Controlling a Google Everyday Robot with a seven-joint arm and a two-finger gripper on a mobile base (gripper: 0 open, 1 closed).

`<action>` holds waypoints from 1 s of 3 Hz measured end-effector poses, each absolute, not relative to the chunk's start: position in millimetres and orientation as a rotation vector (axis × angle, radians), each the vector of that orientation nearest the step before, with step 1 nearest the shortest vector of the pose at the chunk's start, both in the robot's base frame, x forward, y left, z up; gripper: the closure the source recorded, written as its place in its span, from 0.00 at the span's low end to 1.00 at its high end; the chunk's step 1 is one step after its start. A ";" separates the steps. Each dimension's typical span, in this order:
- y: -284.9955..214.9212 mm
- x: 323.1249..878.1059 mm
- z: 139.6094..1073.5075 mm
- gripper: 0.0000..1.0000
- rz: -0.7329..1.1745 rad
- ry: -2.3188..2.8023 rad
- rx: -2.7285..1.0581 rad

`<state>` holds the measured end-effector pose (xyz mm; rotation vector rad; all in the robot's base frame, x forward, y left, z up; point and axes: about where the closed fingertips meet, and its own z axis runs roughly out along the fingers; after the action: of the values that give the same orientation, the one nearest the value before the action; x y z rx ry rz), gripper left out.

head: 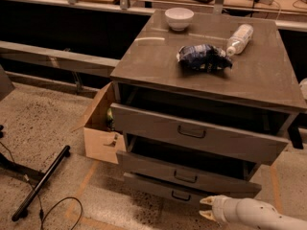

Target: Open bottom drawer

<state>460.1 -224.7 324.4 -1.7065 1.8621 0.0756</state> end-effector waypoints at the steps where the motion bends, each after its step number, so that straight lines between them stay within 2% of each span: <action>1: -224.1 480.3 309.2 0.86 0.025 1.846 -1.696; 2: -240.6 504.0 310.0 1.00 -0.086 1.838 -1.673; 3: -262.3 527.5 318.2 1.00 -0.203 1.825 -1.646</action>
Offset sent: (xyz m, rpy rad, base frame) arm 0.0787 -0.0434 -0.0058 -0.1430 -0.2255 -0.1148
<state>527.5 -262.3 318.2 -1.6460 1.8246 -0.2030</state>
